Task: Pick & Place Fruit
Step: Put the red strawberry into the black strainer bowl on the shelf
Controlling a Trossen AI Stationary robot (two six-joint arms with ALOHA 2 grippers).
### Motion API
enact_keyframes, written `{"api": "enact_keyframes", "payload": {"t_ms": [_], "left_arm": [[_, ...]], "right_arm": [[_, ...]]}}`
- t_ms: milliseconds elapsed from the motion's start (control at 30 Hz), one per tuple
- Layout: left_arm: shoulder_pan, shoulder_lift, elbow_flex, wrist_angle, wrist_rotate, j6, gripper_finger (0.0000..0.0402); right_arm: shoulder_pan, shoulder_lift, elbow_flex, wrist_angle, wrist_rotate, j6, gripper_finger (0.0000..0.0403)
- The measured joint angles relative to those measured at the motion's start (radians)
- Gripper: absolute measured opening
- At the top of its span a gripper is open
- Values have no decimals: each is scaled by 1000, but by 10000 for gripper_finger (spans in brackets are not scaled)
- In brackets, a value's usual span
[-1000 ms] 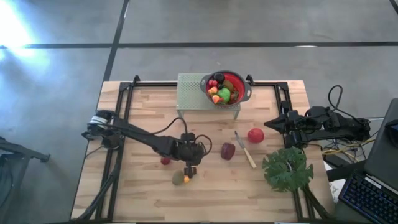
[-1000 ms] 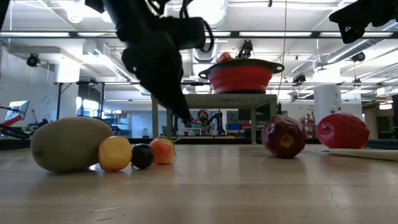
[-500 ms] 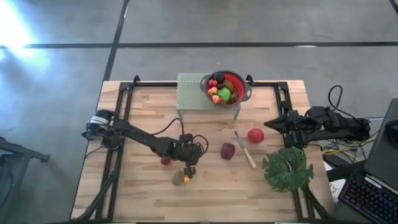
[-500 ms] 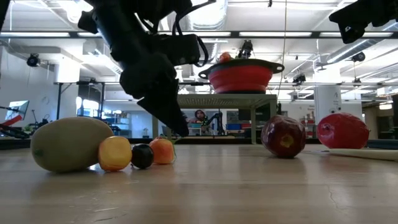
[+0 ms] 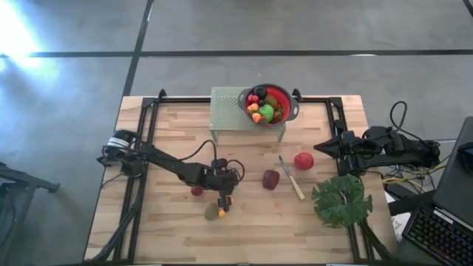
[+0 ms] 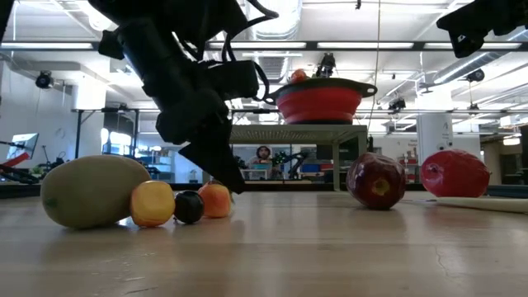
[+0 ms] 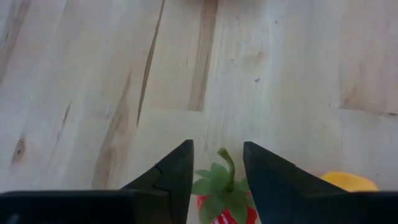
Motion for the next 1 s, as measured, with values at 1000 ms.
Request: {"api": "enact_keyframes", "payload": {"t_ms": [1000], "left_arm": [[-1,0,0,14,9,-52,8]], "right_arm": [[0,0,0,0,0,0,8]]}}
